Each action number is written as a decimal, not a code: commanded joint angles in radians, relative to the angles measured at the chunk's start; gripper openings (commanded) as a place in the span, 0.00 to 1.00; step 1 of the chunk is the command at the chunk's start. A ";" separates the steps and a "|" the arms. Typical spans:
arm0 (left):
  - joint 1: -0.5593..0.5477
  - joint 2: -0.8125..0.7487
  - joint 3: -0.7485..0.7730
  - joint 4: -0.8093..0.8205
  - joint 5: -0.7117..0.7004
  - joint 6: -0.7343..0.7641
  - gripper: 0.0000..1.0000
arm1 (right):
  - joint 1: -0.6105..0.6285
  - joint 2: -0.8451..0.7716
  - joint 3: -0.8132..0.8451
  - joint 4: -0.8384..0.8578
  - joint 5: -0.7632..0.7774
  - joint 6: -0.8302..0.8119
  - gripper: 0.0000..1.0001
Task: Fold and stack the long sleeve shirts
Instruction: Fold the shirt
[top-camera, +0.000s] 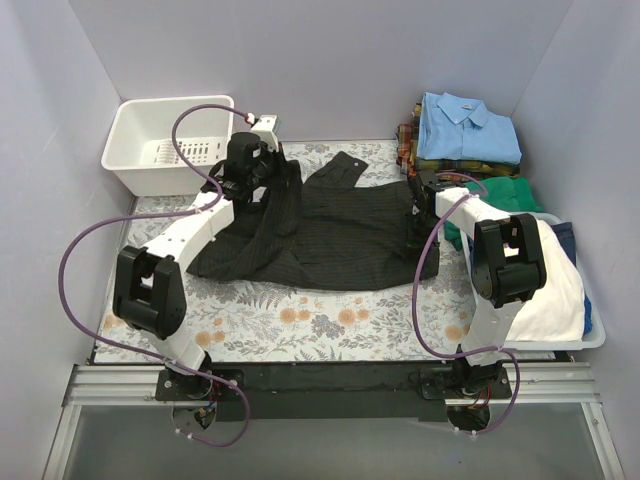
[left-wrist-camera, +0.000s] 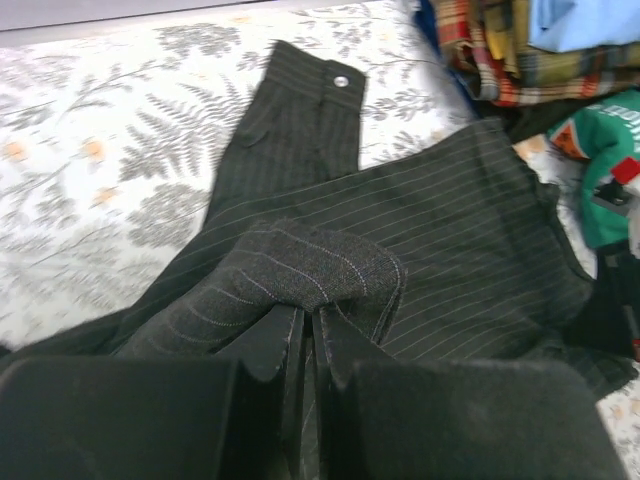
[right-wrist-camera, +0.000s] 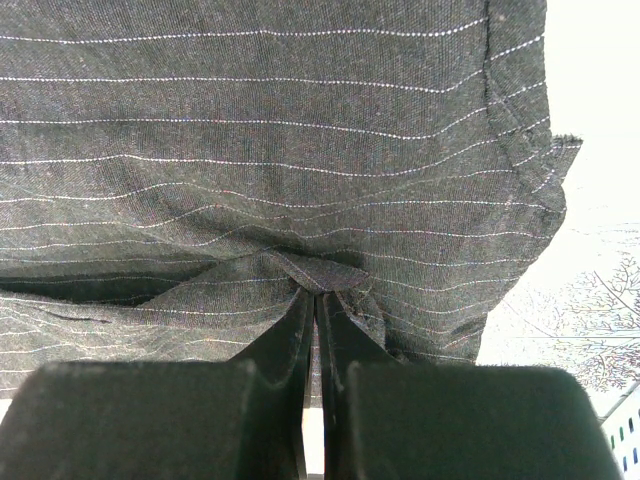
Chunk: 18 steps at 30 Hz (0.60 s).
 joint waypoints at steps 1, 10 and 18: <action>-0.015 0.053 0.107 0.020 0.169 -0.005 0.02 | -0.005 -0.007 -0.007 0.012 -0.009 0.000 0.07; -0.026 0.167 0.149 -0.059 0.296 0.033 0.39 | -0.005 -0.008 -0.019 0.021 -0.009 0.004 0.07; -0.027 0.115 0.134 -0.126 0.093 -0.005 0.57 | -0.005 -0.010 -0.007 0.021 -0.043 -0.002 0.07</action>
